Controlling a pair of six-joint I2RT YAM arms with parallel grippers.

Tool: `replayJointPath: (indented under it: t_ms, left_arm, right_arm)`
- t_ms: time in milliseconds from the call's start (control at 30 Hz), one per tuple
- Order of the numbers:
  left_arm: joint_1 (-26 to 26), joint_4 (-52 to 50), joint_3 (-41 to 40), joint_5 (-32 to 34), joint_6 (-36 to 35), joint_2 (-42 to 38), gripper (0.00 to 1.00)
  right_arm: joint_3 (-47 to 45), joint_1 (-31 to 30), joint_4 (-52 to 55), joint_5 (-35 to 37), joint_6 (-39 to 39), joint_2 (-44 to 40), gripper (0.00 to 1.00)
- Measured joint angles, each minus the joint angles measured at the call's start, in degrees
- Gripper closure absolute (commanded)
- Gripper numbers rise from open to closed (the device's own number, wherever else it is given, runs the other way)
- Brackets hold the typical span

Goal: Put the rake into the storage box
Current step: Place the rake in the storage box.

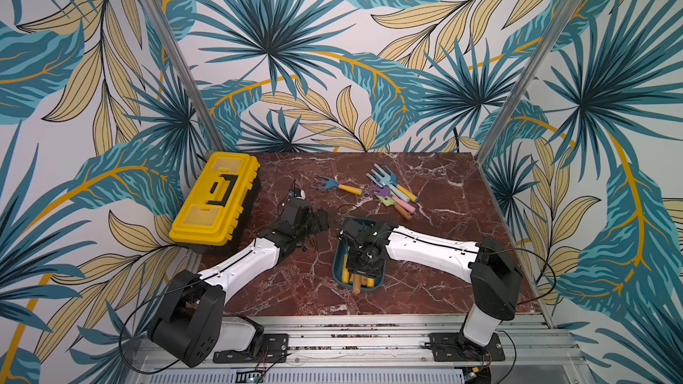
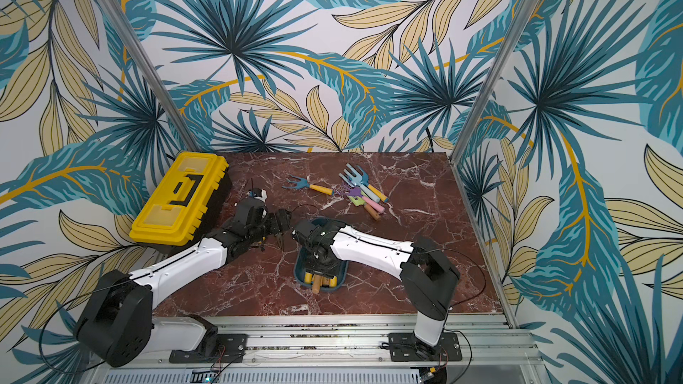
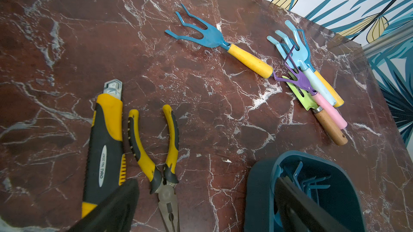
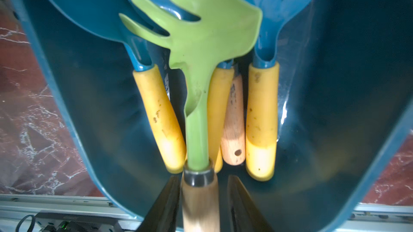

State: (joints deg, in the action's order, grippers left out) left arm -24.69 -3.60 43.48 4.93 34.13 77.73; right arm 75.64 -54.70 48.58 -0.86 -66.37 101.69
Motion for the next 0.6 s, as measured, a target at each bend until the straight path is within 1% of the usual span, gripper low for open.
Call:
replayJointPath:
  t_ms: [133, 333, 467, 533, 600]
  left_arm:
    - [0.0, 0.0, 0.0, 0.0, 0.0, 0.0, 0.0]
    - [0.0, 0.0, 0.0, 0.0, 0.2, 0.0, 0.0]
    - [0.0, 0.0, 0.0, 0.0, 0.2, 0.0, 0.0]
    - [0.0, 0.0, 0.0, 0.0, 0.2, -0.1, 0.0]
    - [0.0, 0.0, 0.0, 0.0, 0.2, -0.3, 0.0]
  right_arm:
    - [0.0, 0.0, 0.3, 0.0, 0.2, 0.1, 0.63]
    - [0.0, 0.0, 0.5, 0.4, 0.2, 0.1, 0.64]
    - [0.0, 0.0, 0.6, 0.7, 0.4, 0.5, 0.71]
    - [0.1, 0.0, 0.2, 0.8, 0.8, 0.5, 0.78]
    - [0.2, -0.2, 0.0, 1.1, 0.8, 0.5, 0.8]
